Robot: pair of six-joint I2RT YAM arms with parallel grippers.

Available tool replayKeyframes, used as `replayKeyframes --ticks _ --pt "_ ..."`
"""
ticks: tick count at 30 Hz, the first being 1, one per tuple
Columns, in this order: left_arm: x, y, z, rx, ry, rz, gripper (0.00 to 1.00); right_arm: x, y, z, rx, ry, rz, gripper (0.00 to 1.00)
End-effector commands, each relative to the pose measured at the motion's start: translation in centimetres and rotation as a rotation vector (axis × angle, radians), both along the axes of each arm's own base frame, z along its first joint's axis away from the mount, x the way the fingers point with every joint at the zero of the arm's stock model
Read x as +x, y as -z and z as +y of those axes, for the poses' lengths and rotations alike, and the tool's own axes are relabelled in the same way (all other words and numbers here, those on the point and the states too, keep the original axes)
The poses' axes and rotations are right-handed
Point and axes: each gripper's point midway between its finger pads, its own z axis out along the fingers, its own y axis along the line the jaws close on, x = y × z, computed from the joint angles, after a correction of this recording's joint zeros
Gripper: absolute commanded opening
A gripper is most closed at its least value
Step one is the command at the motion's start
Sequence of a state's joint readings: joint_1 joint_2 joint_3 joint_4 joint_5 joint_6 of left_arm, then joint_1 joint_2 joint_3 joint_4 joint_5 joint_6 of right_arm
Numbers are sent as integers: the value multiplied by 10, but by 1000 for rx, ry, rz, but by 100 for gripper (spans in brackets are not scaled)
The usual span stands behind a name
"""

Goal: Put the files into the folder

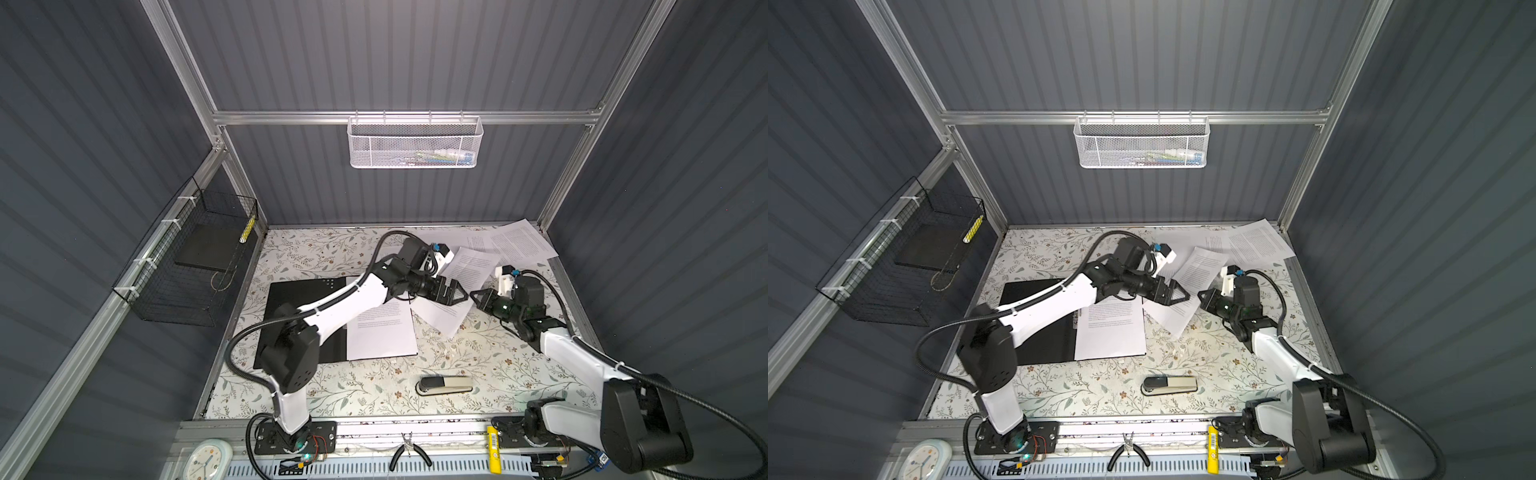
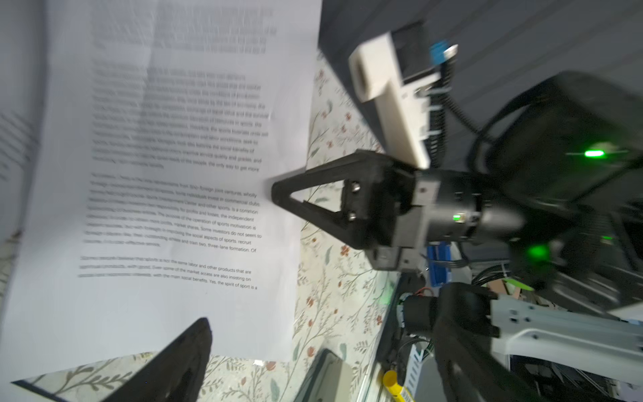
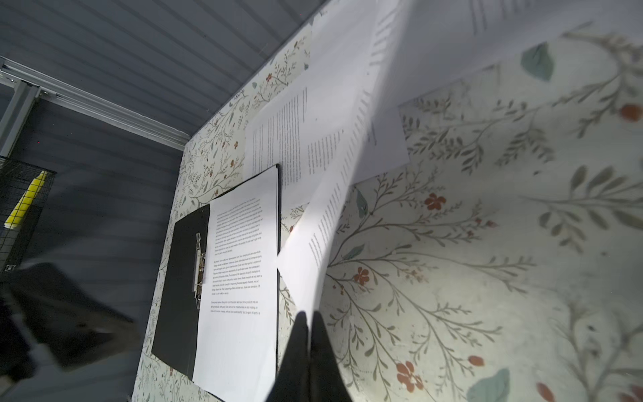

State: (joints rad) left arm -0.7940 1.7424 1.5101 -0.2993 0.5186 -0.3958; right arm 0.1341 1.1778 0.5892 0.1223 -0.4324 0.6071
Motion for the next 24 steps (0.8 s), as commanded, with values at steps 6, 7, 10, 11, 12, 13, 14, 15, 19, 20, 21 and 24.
replayKeyframes --ticks 6,7,10,11,12,13,14,15,19,20,21,24 --pt "15 -53 118 130 -401 -310 100 -17 -74 55 -76 -262 -36 0" --pt "14 -53 132 163 -439 -344 100 -19 -84 73 -80 -312 -52 0" --pt "7 -48 161 249 -481 -407 100 -23 -108 125 -32 -436 -83 0" --pt "5 -44 167 277 -478 -420 100 -25 -117 142 0 -483 -95 0" --pt "2 -42 174 305 -482 -437 100 -28 -124 161 27 -535 -101 0" --pt "1 -39 183 333 -498 -449 100 -31 -131 179 44 -577 -109 0" --pt "0 -37 191 360 -515 -458 100 -35 -136 193 60 -612 -115 0" --pt "-1 -38 201 382 -544 -473 100 -39 -143 207 87 -654 -119 0" --pt "-11 -40 233 399 -632 -528 100 -51 -163 231 185 -724 -148 0" --pt "-15 -40 238 393 -639 -536 100 -48 -159 229 188 -714 -147 0" --pt "-20 -38 241 387 -636 -541 100 -42 -149 223 181 -695 -133 0" --pt "-33 -29 240 361 -582 -534 100 -23 -100 205 178 -647 -18 0"
